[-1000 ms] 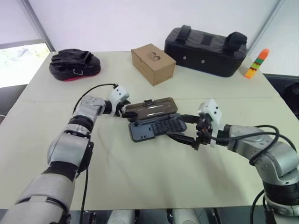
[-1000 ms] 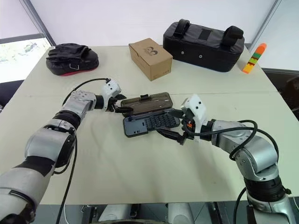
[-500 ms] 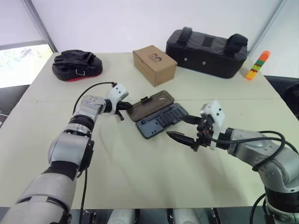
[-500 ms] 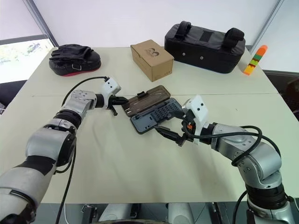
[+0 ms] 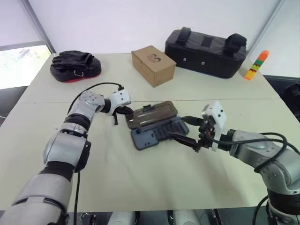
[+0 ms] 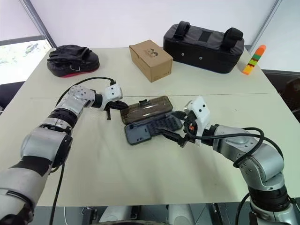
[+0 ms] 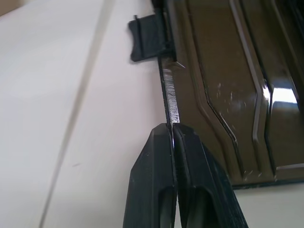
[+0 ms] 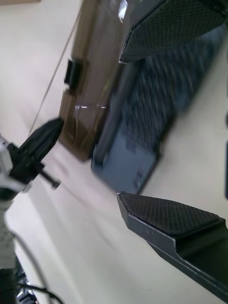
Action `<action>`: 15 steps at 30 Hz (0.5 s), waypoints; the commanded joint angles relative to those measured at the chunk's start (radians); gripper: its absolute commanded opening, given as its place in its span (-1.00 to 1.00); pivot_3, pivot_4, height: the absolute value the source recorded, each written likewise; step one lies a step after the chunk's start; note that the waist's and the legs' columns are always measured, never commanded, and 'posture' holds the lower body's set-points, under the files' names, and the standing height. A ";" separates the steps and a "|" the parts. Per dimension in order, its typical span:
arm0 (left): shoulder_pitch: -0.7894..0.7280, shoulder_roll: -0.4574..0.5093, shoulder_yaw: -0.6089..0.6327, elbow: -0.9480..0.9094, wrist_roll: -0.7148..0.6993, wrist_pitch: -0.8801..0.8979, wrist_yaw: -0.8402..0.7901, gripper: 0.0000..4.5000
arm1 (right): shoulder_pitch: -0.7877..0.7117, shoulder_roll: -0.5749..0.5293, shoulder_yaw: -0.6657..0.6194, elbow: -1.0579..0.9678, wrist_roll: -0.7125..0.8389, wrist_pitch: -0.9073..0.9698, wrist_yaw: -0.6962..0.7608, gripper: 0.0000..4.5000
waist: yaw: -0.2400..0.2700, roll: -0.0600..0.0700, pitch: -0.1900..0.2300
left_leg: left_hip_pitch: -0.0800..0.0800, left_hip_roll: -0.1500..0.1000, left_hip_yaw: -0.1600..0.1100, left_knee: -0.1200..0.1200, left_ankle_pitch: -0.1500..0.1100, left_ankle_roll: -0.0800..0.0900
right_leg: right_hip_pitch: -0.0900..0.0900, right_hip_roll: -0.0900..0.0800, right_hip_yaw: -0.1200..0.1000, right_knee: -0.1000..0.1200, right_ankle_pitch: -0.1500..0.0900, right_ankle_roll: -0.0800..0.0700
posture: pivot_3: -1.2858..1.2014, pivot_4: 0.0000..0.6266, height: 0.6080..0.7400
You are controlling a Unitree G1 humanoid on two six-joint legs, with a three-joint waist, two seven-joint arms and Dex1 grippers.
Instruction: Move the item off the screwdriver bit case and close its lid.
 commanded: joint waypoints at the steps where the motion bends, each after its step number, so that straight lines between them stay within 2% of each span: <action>1: 0.040 0.012 -0.046 0.014 0.037 -0.079 -0.125 -0.98 | 0.006 -0.032 -0.039 -0.014 0.020 -0.009 0.022 1.00 | -0.001 0.000 0.000 | 0.000 0.000 0.000 0.000 0.000 0.000 | 0.000 0.000 0.000 0.000 0.000 0.000 | 0.03 -0.52 1.00; 8: 0.055 0.025 -0.083 -0.008 0.074 -0.259 -0.089 -0.98 | 0.018 -0.109 -0.061 0.026 0.018 -0.017 0.090 1.00 | 0.001 0.000 0.000 | 0.000 0.001 0.000 0.000 0.000 0.000 | 0.000 0.000 0.000 0.000 0.000 0.000 | 0.03 -0.52 1.00; 15: 0.065 0.028 -0.132 0.005 0.130 -0.349 -0.001 -0.98 | 0.004 -0.115 -0.042 0.042 0.003 -0.023 0.105 1.00 | 0.006 0.000 0.000 | 0.001 0.001 0.000 0.000 0.000 0.000 | 0.001 0.000 0.000 0.001 0.000 0.000 | 0.03 -0.52 1.00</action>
